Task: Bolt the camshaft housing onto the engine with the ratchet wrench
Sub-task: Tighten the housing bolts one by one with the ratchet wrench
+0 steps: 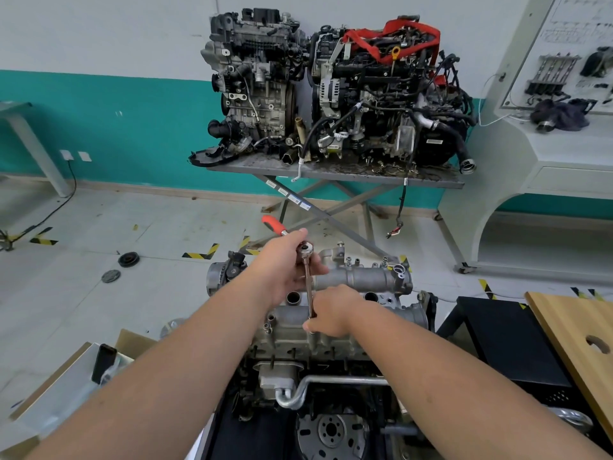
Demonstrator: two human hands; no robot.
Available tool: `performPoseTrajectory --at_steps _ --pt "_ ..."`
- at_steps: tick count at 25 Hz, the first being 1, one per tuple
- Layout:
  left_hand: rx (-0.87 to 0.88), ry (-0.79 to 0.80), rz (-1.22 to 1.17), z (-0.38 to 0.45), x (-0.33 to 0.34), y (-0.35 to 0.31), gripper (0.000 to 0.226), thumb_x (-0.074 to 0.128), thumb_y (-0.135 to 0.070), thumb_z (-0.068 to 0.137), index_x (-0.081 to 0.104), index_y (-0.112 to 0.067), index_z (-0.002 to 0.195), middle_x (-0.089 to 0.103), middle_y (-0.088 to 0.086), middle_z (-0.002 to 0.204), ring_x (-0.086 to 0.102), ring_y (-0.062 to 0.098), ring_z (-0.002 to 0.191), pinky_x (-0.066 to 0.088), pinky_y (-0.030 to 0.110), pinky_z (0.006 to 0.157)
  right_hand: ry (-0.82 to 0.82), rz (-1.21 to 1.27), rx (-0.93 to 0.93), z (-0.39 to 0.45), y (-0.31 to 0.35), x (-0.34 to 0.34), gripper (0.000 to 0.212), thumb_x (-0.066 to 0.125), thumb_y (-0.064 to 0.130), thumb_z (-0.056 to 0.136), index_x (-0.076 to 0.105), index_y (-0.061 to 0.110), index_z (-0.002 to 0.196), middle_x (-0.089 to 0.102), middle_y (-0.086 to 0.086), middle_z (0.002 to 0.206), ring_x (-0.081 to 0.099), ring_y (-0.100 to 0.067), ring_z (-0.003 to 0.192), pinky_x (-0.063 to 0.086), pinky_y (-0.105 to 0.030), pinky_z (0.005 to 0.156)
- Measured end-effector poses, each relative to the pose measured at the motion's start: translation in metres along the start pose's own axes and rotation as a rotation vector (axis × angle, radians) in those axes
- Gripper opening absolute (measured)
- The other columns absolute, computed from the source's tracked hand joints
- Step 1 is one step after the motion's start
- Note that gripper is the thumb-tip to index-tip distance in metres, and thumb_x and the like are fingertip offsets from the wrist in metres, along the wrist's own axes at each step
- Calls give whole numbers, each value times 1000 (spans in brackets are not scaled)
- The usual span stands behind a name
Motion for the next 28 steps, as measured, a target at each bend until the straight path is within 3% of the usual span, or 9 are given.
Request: performPoseTrajectory --at_steps 3,9,11,14,16,18,21,23,28 --pt "9 27 292 -7 2 -11 37 41 -45 102 59 -14 95 75 3 77 75 22 82 51 43 88 -12 12 -14 -2 -1 -1 37 54 49 92 51 26 62 60 11 63 48 -3 59 36 -28 58" --pt "162 105 864 -15 24 -30 25 44 -26 100 62 -14 88 72 0 72 64 11 61 42 24 53 -20 38 17 -5 0 2 36 56 52 90 39 31 67 56 11 62 47 -6 63 39 -33 67" --pt "341 108 1290 -13 30 -34 21 44 -24 100 59 -19 86 65 0 79 58 15 67 42 28 59 -19 42 34 -3 0 4 34 56 52 90 46 29 67 59 10 61 49 -8 62 38 -32 63" --pt "792 -129 1716 -14 24 -19 22 47 -37 99 63 -27 88 55 -5 95 54 18 90 39 42 94 -25 72 45 -5 1 4 30 56 49 90 56 27 71 62 10 63 49 -2 60 38 -31 57" --pt "1090 -323 1527 -16 14 1 26 58 -41 93 71 -23 80 60 -5 95 55 19 95 33 50 101 -11 161 22 -7 3 4 27 57 42 91 62 26 71 68 9 62 60 -4 63 47 -31 63" --pt "1109 -391 1096 -14 5 20 29 64 -45 88 71 -20 74 59 -10 98 51 11 98 32 40 94 -11 260 18 -9 5 4 22 59 37 92 69 23 78 73 8 73 69 -11 74 52 -34 71" --pt "908 -219 409 -8 11 38 30 49 -46 94 66 -21 92 59 -15 104 55 -2 100 42 23 89 -47 172 27 -7 7 -1 25 55 39 90 73 21 95 74 6 91 68 -16 88 55 -40 87" --pt "686 -231 41 -3 19 37 30 43 -44 99 68 -28 98 70 -10 98 67 6 85 54 31 77 -4 -14 -8 -6 10 -4 31 48 39 95 69 17 88 72 4 85 64 -19 82 55 -41 83" --pt "203 -101 -462 5 17 26 36 43 -45 103 65 -17 98 70 2 71 59 12 52 49 22 52 20 -13 37 -6 7 -4 36 50 46 95 67 17 81 67 4 79 60 -20 80 53 -36 78"
Point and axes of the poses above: each hand's wrist, its own z-axis towards the middle knuckle, its own x-axis out of the palm, y = z × x, the point moved 2 cm from there along z, towards the middle knuckle
